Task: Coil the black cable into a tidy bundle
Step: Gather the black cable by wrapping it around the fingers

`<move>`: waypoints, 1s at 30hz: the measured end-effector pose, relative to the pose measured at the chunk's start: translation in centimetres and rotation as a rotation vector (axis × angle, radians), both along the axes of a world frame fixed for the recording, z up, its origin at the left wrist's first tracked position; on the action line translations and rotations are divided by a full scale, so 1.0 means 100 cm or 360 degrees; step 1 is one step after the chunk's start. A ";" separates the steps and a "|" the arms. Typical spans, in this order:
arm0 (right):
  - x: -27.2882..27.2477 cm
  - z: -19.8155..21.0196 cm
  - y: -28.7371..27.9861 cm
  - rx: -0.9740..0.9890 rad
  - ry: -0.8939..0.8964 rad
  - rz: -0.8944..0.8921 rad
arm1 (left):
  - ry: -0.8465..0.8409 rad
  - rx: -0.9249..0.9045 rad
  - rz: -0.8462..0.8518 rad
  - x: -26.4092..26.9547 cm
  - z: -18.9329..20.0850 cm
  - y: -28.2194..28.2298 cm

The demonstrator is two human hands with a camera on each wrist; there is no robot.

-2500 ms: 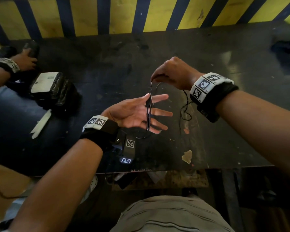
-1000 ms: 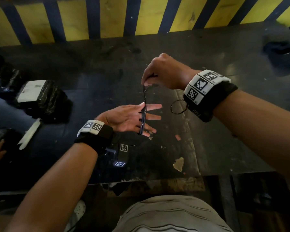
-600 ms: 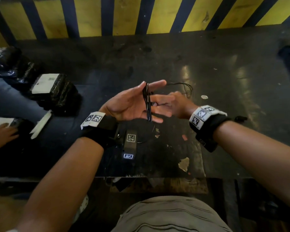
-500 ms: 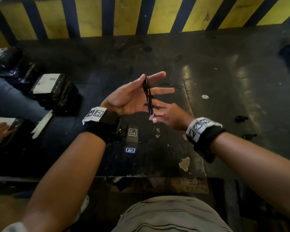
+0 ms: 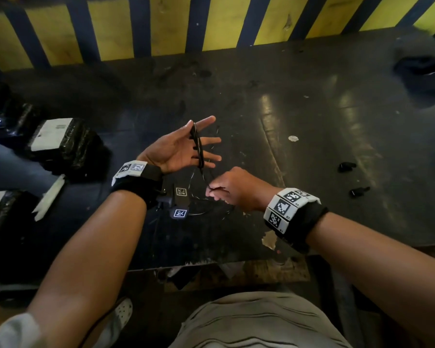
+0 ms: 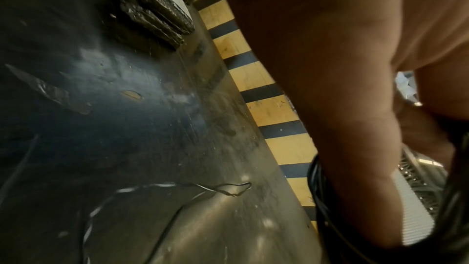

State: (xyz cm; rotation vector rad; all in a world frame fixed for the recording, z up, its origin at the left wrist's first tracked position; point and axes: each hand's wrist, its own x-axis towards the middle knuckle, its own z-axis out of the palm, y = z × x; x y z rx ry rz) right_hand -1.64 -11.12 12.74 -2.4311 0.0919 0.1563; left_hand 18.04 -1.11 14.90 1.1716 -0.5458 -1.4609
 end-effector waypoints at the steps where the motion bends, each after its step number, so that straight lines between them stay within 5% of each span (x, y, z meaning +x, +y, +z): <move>1: 0.000 0.005 -0.002 -0.0061 0.0016 0.0004 | -0.0015 0.0044 -0.0016 0.000 -0.003 0.002; 13: 0.044 0.106 -0.044 -0.0583 0.0034 0.0022 | -0.0092 0.0363 -0.0384 -0.015 -0.015 0.008; 23: 0.064 0.118 -0.055 -0.0710 -0.0070 0.0114 | 0.0029 0.0383 -0.0662 -0.029 -0.019 0.015; 30: 0.066 0.105 -0.066 -0.0619 -0.0291 0.0220 | 0.0469 0.0036 -0.0655 -0.039 -0.008 0.027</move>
